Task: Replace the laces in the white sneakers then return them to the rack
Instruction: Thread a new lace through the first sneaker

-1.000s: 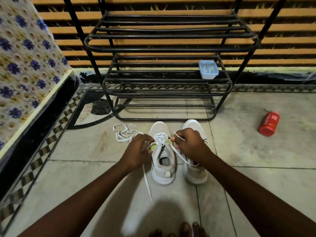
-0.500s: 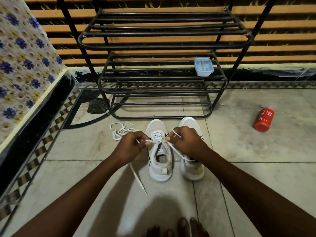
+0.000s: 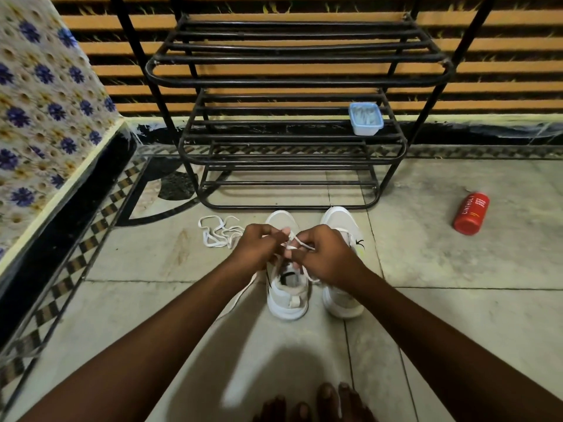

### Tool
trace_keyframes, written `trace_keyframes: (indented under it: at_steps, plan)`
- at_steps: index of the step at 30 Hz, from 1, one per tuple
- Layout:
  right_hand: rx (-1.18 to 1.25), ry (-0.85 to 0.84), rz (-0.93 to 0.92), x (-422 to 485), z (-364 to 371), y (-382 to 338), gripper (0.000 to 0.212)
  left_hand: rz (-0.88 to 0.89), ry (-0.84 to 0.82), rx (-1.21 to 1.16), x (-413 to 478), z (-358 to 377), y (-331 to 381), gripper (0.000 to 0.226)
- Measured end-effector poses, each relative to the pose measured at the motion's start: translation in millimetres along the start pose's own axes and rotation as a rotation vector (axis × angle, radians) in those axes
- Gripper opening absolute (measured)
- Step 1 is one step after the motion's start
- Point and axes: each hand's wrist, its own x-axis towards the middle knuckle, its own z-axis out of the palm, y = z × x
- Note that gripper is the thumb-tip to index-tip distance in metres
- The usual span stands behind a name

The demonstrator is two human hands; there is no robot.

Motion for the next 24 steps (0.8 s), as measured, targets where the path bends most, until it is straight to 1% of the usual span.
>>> trace_keyframes:
  at_steps: [2,4,6,7,9,10,11,12,13,15,16,18,19,21,22,24]
  plan:
    - [0.038,-0.03,-0.032,-5,3,-3,0.012,-0.137,-0.021,-0.053,4,8,11,0.017]
    - [0.066,-0.052,-0.062,-8,3,-3,0.009,-0.18,0.011,-0.068,7,6,19,0.018]
    - [0.035,-0.041,-0.076,-10,2,0,0.019,-0.154,0.057,-0.089,9,-5,23,0.015]
    - [0.037,-0.016,-0.055,-10,2,3,0.025,-0.135,0.074,-0.118,9,-11,25,0.013]
    - [0.133,0.034,0.038,-9,3,8,0.031,-0.092,0.112,-0.203,10,-25,24,0.01]
    - [0.172,0.036,0.072,-7,5,9,0.031,-0.061,0.142,-0.202,11,-31,21,0.009]
    - [0.174,0.025,0.08,-4,8,10,0.03,-0.017,0.168,-0.153,12,-38,19,0.01]
    - [0.099,0.008,0.062,-1,11,12,0.029,0.04,0.186,-0.067,12,-43,15,0.012]
    - [-0.029,-0.014,0.046,4,15,13,0.028,0.106,0.198,0.038,11,-49,11,0.013]
    - [-0.33,-0.059,0.05,12,25,12,0.038,0.228,0.208,0.269,8,-57,4,0.015]
    - [-0.444,-0.085,0.054,14,30,12,0.044,0.261,0.218,0.365,6,-59,-2,0.017]
    - [-0.58,-0.135,0.05,21,40,10,0.048,0.264,0.24,0.45,7,-64,-13,0.017]
    - [-0.6,-0.161,0.058,23,43,11,0.046,0.257,0.244,0.455,7,-65,-18,0.017]
    - [-0.545,-0.17,0.098,28,45,11,0.037,0.248,0.252,0.425,12,-66,-26,0.014]
    - [-0.487,-0.154,0.123,29,45,11,0.032,0.247,0.256,0.409,14,-67,-28,0.014]
    - [-0.321,-0.098,0.156,32,45,12,0.036,0.25,0.265,0.393,19,-66,-31,0.018]
